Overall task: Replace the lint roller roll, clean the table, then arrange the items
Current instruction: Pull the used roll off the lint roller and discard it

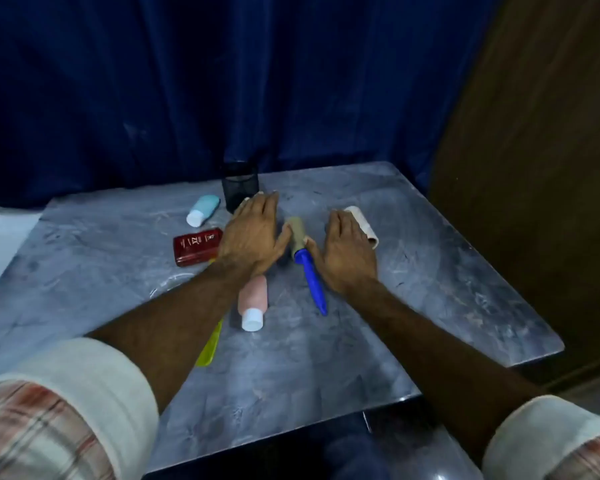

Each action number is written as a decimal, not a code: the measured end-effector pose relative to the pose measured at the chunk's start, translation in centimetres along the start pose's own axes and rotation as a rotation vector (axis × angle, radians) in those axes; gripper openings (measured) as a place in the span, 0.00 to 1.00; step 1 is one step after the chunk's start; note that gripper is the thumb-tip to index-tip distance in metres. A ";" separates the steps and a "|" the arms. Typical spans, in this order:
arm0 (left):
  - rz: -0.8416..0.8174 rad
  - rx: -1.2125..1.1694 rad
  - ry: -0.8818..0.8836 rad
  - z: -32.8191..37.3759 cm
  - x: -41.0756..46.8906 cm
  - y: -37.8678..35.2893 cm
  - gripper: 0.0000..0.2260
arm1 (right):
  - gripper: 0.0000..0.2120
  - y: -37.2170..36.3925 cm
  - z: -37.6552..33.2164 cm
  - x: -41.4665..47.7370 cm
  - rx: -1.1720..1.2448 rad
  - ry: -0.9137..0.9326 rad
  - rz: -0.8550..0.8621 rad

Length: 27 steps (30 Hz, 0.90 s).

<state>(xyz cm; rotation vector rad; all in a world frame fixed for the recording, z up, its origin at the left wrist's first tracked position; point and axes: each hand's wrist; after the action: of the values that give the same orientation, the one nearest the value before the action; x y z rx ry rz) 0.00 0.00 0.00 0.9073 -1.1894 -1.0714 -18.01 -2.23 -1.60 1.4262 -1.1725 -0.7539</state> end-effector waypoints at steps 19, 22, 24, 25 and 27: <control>-0.127 -0.037 0.030 1.6 0.9 -1.4 0.20 | 0.19 -0.7 -0.9 -3.2 -0.020 0.106 -0.040; -0.108 -0.066 0.039 1.9 1.0 -1.7 0.19 | 0.18 -0.9 -0.8 -3.2 0.014 0.088 -0.046; -0.113 -0.082 0.053 2.0 1.3 -1.9 0.19 | 0.17 -1.0 -0.6 -3.1 0.025 0.072 -0.049; -0.119 -0.092 0.060 2.1 1.5 -2.0 0.19 | 0.17 -1.0 -0.4 -3.1 0.032 0.061 -0.046; -0.126 -0.148 0.075 2.4 1.8 -2.1 0.20 | 0.16 -1.0 0.0 -3.0 0.050 0.044 -0.034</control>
<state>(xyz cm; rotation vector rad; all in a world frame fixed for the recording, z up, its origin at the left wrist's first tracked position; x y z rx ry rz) -2.59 -2.26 -1.19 0.9084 -0.9876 -1.1996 -18.69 0.54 -3.03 1.4999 -1.1431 -0.7181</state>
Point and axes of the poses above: each hand's wrist, its own x-axis towards the middle knuckle, its own y-axis out of the back of the hand, z = x × y, and after that the axes turned 6 degrees about -z, right-handed
